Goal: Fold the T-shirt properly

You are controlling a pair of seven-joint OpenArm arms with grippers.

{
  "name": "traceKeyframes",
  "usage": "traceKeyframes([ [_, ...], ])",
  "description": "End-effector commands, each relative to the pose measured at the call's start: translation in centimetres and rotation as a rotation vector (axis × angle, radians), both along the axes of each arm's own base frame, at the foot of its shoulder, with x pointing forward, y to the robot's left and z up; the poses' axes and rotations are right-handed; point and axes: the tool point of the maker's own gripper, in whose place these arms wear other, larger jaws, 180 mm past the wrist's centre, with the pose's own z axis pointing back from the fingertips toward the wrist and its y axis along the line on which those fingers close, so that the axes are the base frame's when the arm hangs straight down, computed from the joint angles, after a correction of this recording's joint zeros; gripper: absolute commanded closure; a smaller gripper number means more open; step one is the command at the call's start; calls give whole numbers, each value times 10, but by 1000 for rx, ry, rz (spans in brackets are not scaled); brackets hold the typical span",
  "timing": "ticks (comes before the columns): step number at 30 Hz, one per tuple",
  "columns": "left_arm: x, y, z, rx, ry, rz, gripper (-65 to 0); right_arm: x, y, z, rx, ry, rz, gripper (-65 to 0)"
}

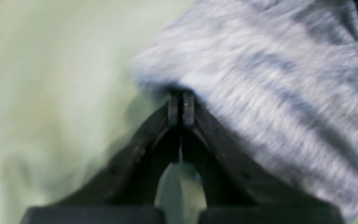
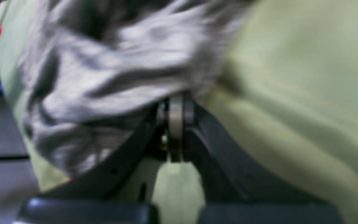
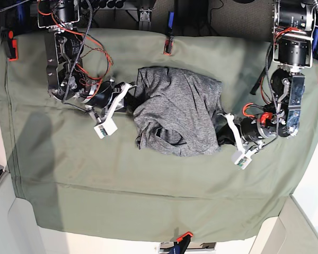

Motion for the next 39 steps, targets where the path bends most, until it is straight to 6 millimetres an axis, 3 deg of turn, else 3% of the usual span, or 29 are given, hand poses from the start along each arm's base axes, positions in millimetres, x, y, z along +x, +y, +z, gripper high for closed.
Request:
traceKeyframes([
  [1,7,2,17,-31,-38,-6,0,16,-1,21,50,-60,-28,0],
  [7,-4,3,38,-110,-62,-13,0,33,-15,40,141,-80,-105,0],
  [12,-11,-11,80,-173,-179,-43,0,33,1,64,274,-108,-85,0],
  [16,-15,-38,88,-226,-210,-73,0,34,24,77,311,-129,-46,0],
  [21,-8,-54,66,-247,-209,-32,0,40,61,84,229,-222,34,0],
  [25,-5,-47,40,-216,-174,9,0,42,91,79,118,-283,137,0],
  [27,-7,-40,26,-210,-133,30,0,42,99,65,62,-275,168,0],
  [34,-19,-18,-23,-182,-5,102,0,49,90,-7,-48,-143,163,0],
  [36,-18,-14,-25,-192,-12,114,0,51,88,-14,-44,-126,155,0],
  [39,-13,-12,-14,-205,-50,116,0,55,93,-2,-4,-153,147,0],
])
